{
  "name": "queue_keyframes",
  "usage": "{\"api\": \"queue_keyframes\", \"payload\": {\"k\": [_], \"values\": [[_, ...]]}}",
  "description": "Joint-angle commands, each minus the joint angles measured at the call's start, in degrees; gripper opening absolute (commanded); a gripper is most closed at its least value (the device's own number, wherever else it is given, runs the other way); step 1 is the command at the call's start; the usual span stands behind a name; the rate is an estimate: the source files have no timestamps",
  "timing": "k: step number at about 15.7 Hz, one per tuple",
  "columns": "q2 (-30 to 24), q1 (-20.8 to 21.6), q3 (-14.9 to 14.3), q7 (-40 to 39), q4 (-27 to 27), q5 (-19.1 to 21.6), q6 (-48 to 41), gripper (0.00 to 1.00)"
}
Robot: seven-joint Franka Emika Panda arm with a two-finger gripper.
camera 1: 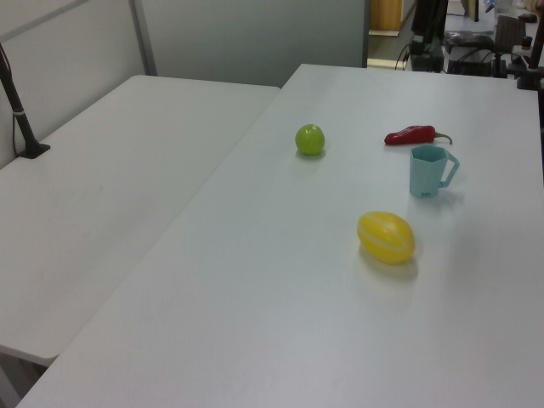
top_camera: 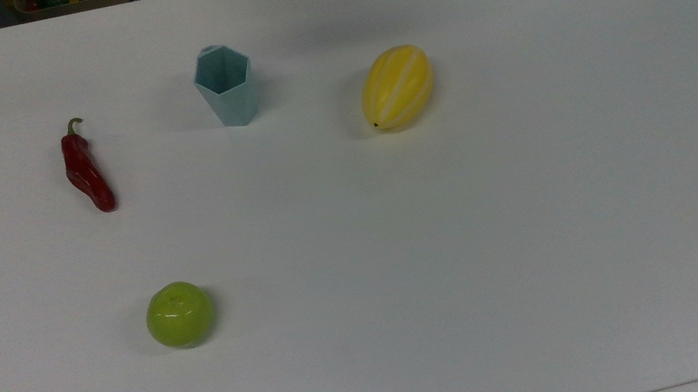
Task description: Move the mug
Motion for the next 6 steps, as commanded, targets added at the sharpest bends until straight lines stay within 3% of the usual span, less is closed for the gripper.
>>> {"api": "queue_keyframes", "payload": {"k": [1,6], "values": [[0.4,1.7,-1.7,-1.1,0.1,0.0,1.8,1.0],[0.6,1.6,-1.4,-1.1,0.1,0.0,1.8,1.0]]}}
